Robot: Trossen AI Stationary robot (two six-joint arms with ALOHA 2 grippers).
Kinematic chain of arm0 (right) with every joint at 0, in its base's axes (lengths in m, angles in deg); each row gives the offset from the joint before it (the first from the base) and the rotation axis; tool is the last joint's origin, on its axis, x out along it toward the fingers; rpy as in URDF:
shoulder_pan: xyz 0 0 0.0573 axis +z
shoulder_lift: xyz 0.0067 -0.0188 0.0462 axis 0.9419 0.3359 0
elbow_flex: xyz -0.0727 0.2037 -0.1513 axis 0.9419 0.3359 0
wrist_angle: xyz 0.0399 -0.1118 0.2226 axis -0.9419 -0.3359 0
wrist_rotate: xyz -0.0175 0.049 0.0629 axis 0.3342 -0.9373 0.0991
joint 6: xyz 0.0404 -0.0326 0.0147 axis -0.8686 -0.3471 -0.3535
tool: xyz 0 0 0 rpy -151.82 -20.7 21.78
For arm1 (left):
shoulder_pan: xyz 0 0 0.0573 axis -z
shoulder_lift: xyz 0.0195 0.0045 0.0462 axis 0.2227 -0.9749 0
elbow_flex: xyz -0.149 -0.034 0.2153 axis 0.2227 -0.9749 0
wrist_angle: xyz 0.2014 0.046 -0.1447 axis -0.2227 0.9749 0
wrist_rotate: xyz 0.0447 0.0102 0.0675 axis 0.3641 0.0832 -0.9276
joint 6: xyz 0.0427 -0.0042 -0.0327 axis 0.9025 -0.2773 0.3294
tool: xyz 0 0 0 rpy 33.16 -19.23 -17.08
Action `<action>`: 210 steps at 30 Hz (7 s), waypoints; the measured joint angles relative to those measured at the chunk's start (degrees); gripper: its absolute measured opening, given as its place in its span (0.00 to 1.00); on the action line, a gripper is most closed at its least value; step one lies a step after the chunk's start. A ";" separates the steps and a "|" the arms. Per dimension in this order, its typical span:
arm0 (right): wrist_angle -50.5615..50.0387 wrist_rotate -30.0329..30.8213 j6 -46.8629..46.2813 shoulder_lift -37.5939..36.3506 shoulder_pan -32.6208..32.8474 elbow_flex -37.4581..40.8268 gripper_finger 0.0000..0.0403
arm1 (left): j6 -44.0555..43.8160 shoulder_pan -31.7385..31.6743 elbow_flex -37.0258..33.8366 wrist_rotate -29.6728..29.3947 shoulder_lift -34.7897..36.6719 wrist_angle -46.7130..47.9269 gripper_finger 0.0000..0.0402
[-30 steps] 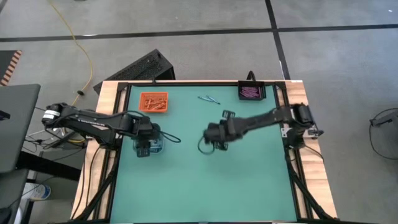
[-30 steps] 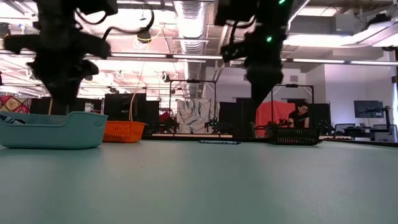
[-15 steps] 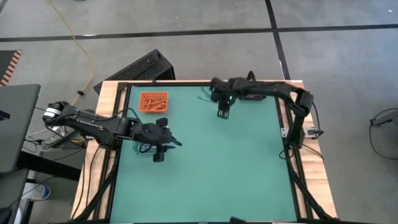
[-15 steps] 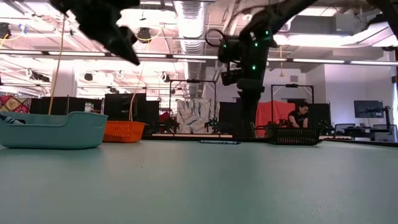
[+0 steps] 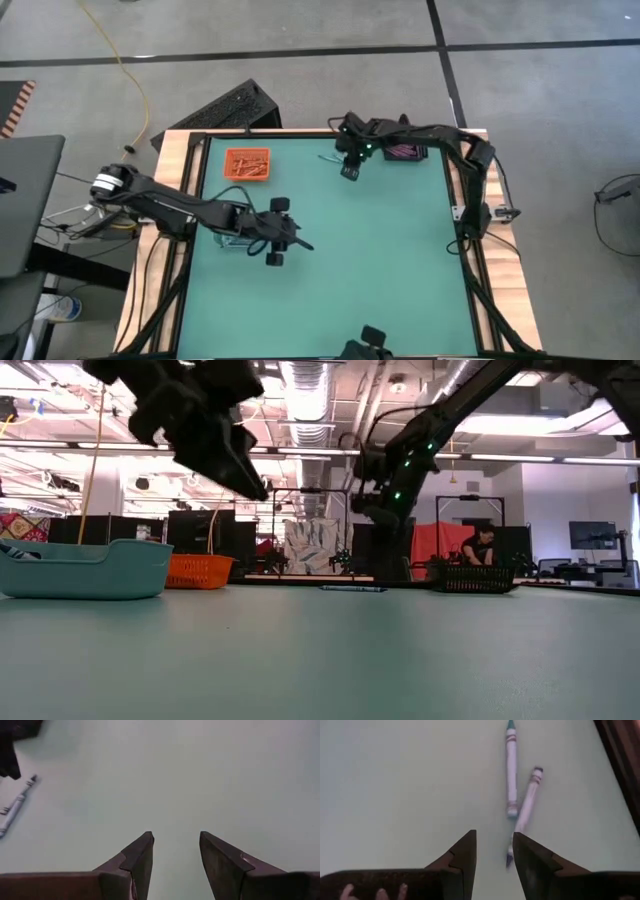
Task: Sort crayons
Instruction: Put the blue crayon into the blue bin
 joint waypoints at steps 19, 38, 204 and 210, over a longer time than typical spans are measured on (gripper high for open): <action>-3.95 4.04 1.12 9.91 -1.08 -3.10 0.36 | 1.20 0.02 0.00 1.86 -3.66 -7.51 0.38; -5.37 8.33 1.47 9.78 -0.14 -2.85 0.01 | -1.30 0.09 0.00 3.27 -3.61 -7.38 0.38; 22.63 4.54 1.32 -13.87 7.87 16.52 0.43 | -28.45 8.06 -0.02 -2.28 3.50 44.79 0.32; 20.27 1.32 1.54 -5.54 3.86 8.83 0.43 | -28.04 10.70 -0.02 -2.18 4.69 41.77 0.34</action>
